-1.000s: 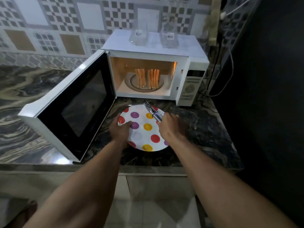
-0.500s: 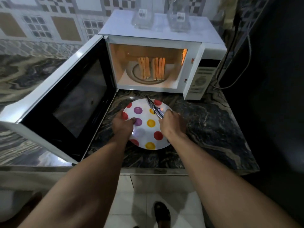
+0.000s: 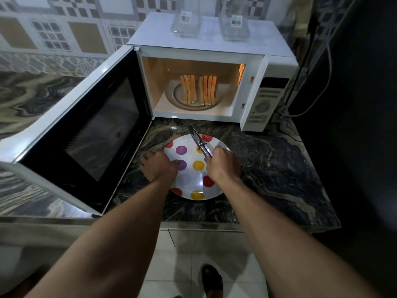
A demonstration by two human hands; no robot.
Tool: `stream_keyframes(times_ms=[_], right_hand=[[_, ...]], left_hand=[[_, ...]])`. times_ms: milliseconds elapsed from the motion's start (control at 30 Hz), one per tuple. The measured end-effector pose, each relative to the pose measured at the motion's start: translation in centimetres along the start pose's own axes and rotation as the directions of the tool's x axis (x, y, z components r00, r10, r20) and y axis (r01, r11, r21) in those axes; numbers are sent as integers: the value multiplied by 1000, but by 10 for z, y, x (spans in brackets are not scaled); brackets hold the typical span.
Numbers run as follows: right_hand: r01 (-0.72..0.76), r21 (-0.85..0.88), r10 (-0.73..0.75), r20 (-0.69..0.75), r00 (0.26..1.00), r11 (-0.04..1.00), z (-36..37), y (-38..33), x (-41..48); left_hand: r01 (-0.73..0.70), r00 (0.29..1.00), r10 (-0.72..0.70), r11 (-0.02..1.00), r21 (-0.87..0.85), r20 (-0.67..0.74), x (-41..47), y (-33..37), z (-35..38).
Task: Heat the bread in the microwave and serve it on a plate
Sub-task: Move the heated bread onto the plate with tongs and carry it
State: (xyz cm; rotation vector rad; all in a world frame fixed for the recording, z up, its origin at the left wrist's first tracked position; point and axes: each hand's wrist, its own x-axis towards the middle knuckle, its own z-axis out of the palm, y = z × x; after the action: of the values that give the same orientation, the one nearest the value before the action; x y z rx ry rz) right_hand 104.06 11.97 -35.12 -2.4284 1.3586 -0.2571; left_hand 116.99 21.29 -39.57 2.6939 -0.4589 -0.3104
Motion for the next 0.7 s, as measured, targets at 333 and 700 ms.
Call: stream_keyframes(times_ms=[333,700], right_hand=[[-172,570,64,205,977,803,0,-3,9],[-156,774,-23,215,976,614,-17,-8,7]], left_hand=[[4,971,178,650,-760,157,-3,44,-38],[-101,830,517,511,-854,211,0,71,-78]])
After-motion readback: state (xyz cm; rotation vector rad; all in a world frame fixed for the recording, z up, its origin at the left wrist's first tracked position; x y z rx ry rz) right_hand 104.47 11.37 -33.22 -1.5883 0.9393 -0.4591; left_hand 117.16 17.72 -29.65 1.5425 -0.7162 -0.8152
